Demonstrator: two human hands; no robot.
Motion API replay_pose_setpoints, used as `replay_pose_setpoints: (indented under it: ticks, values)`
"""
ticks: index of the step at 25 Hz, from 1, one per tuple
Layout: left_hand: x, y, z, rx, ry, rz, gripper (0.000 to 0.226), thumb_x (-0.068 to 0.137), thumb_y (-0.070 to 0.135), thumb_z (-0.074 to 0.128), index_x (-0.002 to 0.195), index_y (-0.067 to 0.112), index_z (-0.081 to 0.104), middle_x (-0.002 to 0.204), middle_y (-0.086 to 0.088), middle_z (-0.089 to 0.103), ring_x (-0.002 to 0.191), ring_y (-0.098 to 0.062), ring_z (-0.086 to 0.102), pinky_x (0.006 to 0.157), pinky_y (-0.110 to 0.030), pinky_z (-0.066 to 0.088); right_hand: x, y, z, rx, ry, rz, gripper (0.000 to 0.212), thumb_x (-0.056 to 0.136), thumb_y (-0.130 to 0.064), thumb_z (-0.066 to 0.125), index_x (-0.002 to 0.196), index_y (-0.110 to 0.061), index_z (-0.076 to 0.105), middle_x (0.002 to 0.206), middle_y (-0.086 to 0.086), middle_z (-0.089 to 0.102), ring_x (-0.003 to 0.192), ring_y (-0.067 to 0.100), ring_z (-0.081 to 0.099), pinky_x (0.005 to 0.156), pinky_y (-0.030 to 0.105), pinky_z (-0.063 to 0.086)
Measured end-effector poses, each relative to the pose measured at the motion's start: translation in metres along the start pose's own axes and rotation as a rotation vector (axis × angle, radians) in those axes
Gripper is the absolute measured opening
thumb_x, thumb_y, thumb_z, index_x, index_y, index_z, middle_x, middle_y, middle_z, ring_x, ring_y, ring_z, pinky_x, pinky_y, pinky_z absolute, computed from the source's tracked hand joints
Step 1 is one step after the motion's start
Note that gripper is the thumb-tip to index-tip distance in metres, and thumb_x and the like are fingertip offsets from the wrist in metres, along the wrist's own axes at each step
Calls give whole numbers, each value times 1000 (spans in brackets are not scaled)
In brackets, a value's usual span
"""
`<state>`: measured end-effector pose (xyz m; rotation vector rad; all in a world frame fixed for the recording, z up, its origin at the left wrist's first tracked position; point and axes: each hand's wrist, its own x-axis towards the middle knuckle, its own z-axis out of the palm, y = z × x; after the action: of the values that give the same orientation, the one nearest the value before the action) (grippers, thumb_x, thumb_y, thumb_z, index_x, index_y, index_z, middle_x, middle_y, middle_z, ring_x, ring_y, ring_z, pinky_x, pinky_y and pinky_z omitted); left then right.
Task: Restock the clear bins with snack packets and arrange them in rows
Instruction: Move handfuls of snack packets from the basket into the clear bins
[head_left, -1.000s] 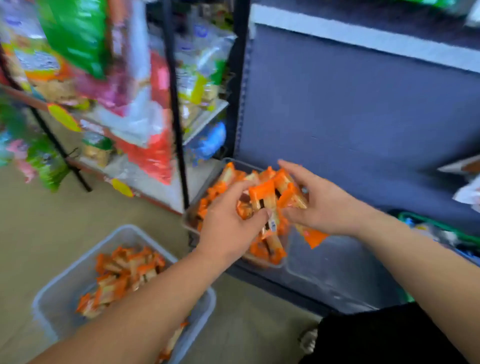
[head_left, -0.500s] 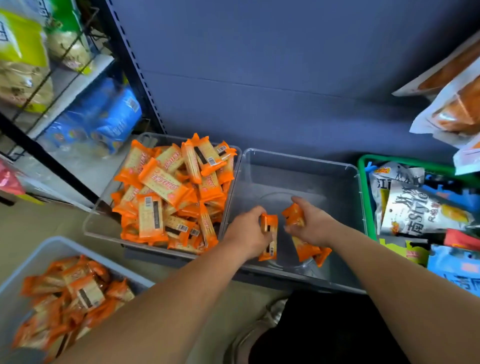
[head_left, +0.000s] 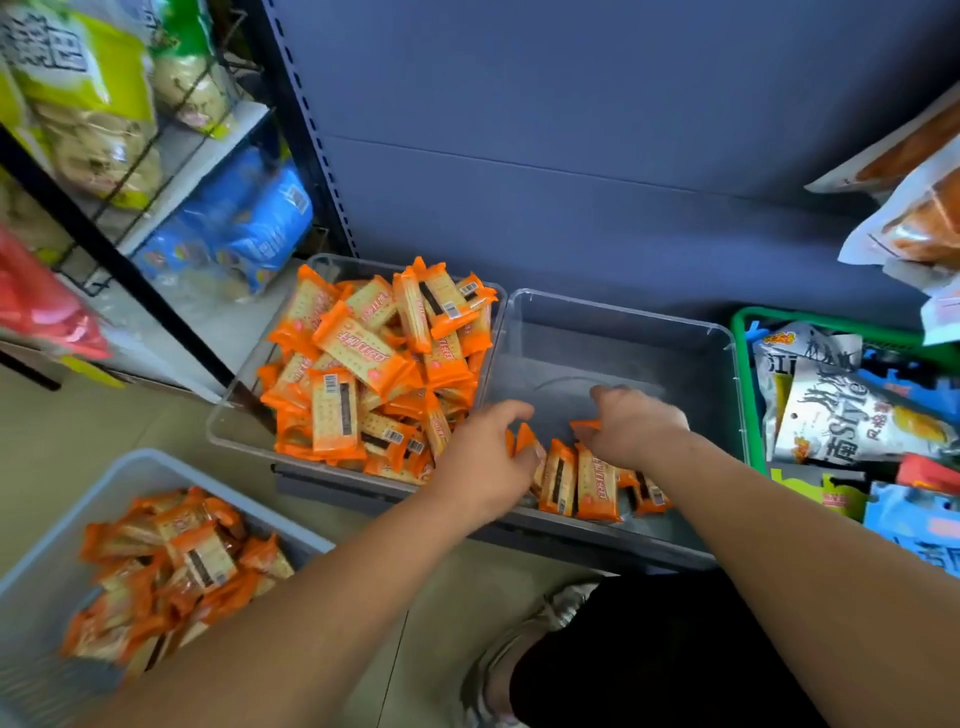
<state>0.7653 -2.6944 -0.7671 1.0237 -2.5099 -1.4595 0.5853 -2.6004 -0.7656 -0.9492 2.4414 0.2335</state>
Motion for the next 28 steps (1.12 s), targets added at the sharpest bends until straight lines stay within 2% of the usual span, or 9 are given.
replay_pose_setpoints:
  ticks: [4,8,10,13,16,19,22,24,28]
  values:
    - [-63,-34,-51,-216,110,48,27,95,9,72,118,23,69,107,5,73,93,5,67,89,-16,54,-68,-69,-47,-117,127,-138,40,98,-61,48,115,-28,66,106,-2,65,101,24,66,67,33,44]
    - [-126,-111,-102,-180,234,-68,21,90,27,69,108,20,74,99,5,77,90,-6,72,84,-23,57,-131,-178,-52,-95,194,-475,43,97,-63,49,95,-25,71,103,2,72,104,28,68,71,33,45]
    - [-152,-156,-120,-182,302,-184,26,84,32,65,102,18,76,91,5,77,86,-13,73,82,-31,58,-145,-241,-33,-106,132,-643,44,96,-64,51,83,-25,68,92,1,68,96,25,66,70,31,42]
    - [-186,-225,-141,-124,305,-412,6,91,22,68,94,17,70,83,5,70,80,-14,66,74,-29,50,-139,-321,22,-101,-146,-713,43,95,-61,57,71,-26,61,83,-7,62,88,19,62,70,31,45]
    - [-206,-282,-155,-111,277,-616,13,96,20,67,107,14,70,84,6,66,85,-18,65,70,-29,47,-103,-367,88,-38,-349,-659,32,96,-50,63,91,-21,76,102,4,73,99,24,68,83,38,55]
    - [-203,-329,-174,-148,301,-756,32,102,33,63,132,21,62,102,4,68,95,-25,68,81,-41,57,-72,-404,135,102,-418,-581,31,100,-41,63,110,-14,73,114,7,70,111,26,65,93,39,52]
    - [-190,-370,-197,-94,445,-821,46,104,35,58,147,17,54,137,-7,63,109,-28,66,81,-35,52,-48,-443,162,197,-353,-575,41,101,-42,59,135,-19,63,138,4,62,128,25,59,104,35,48]
    - [-181,-402,-211,-37,529,-846,49,103,31,59,149,16,52,149,-11,53,125,-31,59,95,-37,51,-27,-470,182,200,-299,-632,46,100,-44,58,141,-21,59,142,5,57,129,26,57,106,35,48]
    - [-170,-458,-229,-82,464,-1018,75,89,22,68,157,22,37,159,-15,40,138,-38,48,110,-45,49,5,-505,216,207,-257,-606,50,96,-45,64,139,-20,57,140,7,54,131,28,52,110,38,46]
